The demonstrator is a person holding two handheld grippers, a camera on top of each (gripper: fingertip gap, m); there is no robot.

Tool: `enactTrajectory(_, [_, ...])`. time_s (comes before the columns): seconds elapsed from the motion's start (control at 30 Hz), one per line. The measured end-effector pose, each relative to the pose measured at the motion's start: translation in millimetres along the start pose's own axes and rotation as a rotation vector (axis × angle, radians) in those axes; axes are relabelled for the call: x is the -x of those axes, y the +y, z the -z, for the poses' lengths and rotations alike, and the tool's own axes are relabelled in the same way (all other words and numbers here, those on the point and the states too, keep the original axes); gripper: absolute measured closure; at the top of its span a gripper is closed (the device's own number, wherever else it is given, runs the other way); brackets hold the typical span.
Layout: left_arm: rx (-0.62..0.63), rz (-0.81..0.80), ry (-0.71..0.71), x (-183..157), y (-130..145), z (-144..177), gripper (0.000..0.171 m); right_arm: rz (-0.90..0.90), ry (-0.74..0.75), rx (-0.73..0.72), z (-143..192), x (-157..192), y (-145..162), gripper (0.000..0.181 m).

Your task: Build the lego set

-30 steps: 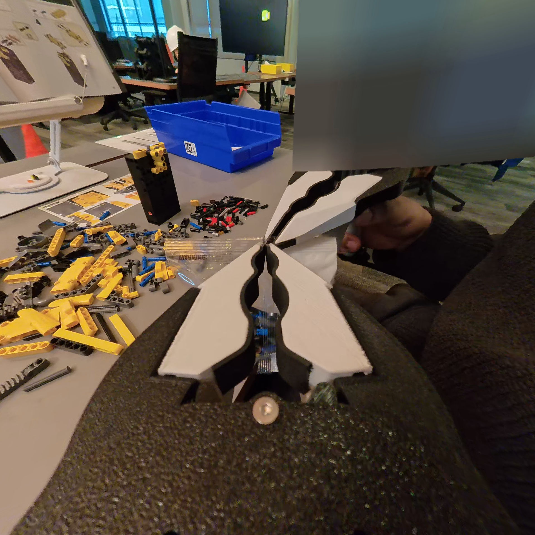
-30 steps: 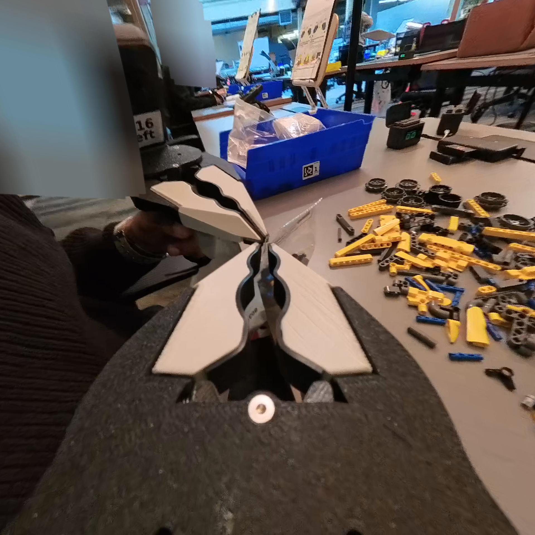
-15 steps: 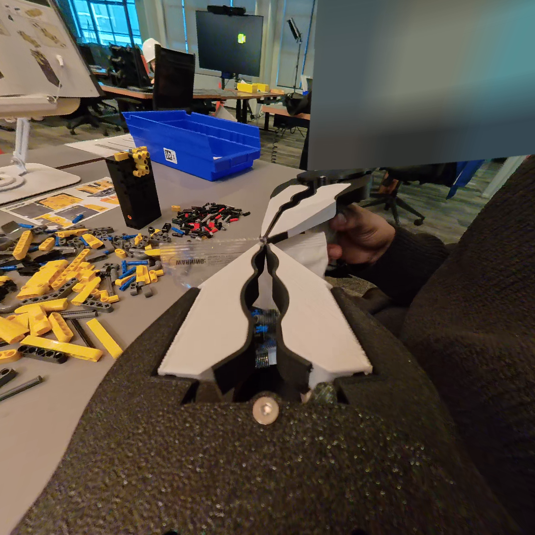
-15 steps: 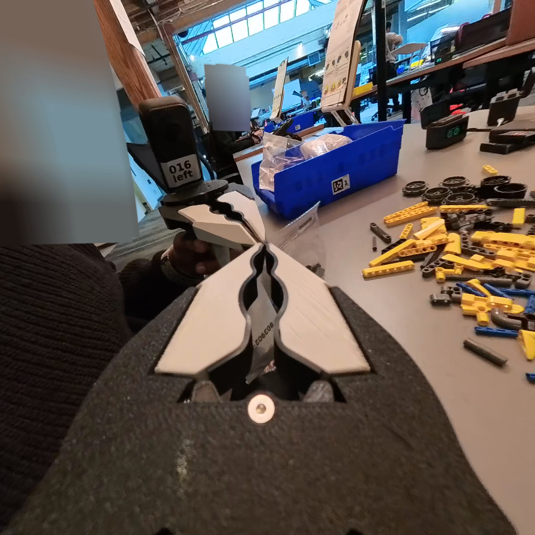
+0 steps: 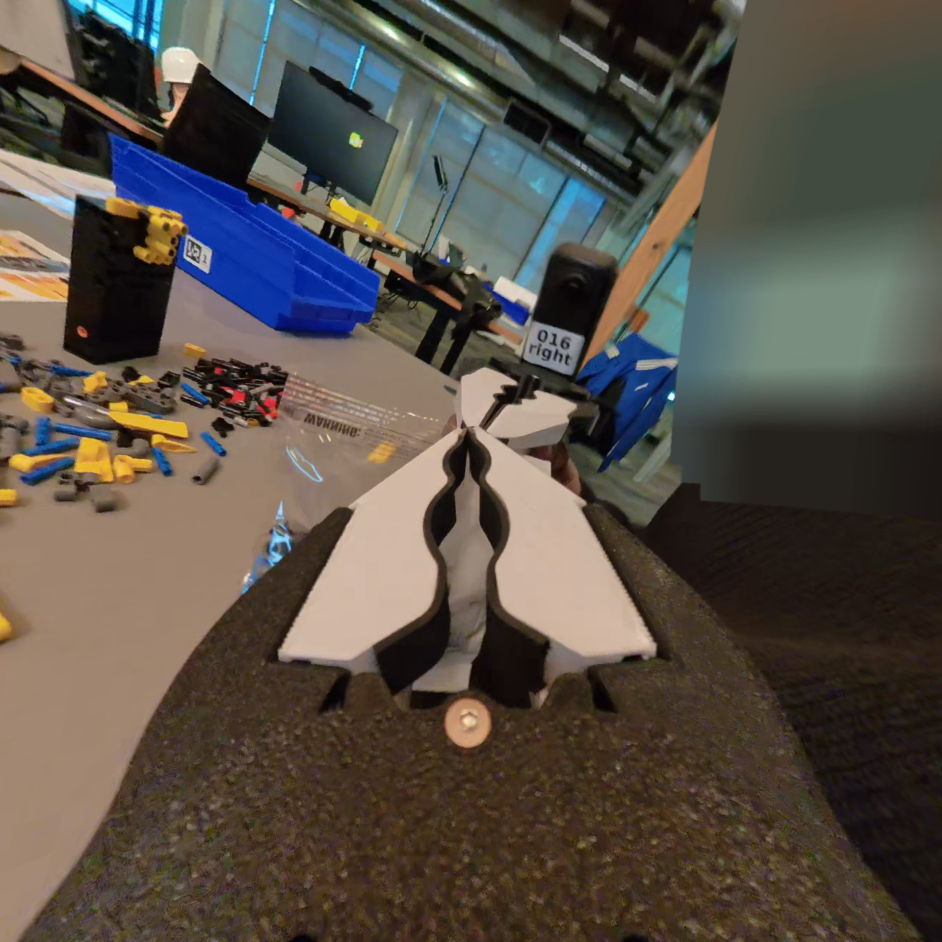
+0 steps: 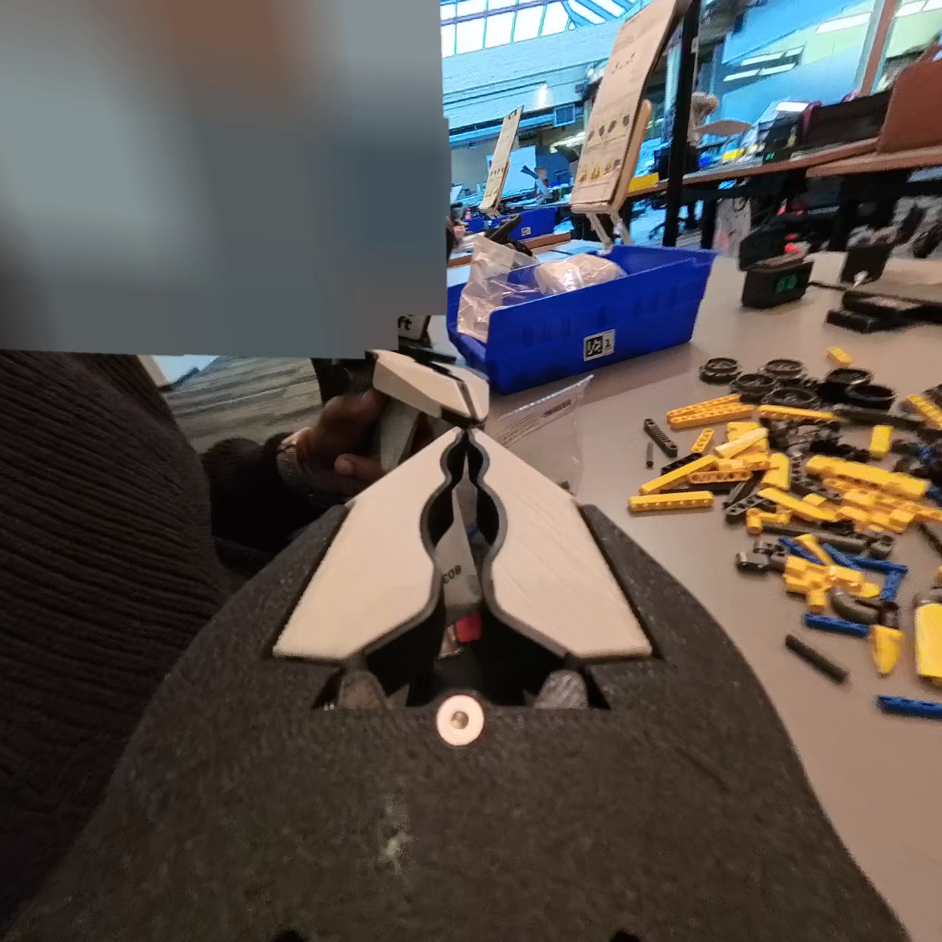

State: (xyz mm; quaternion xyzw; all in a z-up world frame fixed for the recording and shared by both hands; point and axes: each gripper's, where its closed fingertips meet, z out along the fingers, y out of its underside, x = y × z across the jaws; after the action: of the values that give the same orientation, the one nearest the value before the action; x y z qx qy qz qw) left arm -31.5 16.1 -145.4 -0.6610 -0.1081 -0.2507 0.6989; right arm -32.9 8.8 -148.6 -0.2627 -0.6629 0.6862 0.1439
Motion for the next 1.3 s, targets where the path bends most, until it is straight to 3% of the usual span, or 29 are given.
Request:
enactTrajectory(0.17, [-0.056,0.136,0.009,3,-5,0,0.171,0.226,0.149,0.029,-2,-3,-4,0.181])
enactTrajectory(0.27, [-0.109,0.18,0.021,-3,-12,-3,0.171,0.222,0.142,-0.046,1,0,-14,0.181])
enactTrajectory(0.37, [-0.199,0.328,0.114,-10,-21,-5,0.171,0.231,0.126,-0.125,4,8,-25,0.181])
enactTrajectory(0.43, [-0.299,0.443,0.129,4,-29,4,0.171,0.153,0.018,-0.234,7,24,-36,0.181])
enactTrajectory(0.47, [-0.31,0.486,0.16,7,-29,8,0.171,0.117,0.036,-0.249,6,19,-37,0.181])
enactTrajectory(0.53, [-0.313,0.448,0.128,8,-29,12,0.171,0.09,0.097,-0.235,9,2,-31,0.181])
enactTrajectory(0.87, [-0.295,0.297,0.021,18,-33,10,0.171,-0.232,0.042,-0.322,21,-28,-26,0.181])
enactTrajectory(1.3, [-0.277,0.286,-0.087,43,-25,10,0.171,-0.327,0.065,-0.31,23,-41,-17,0.181])
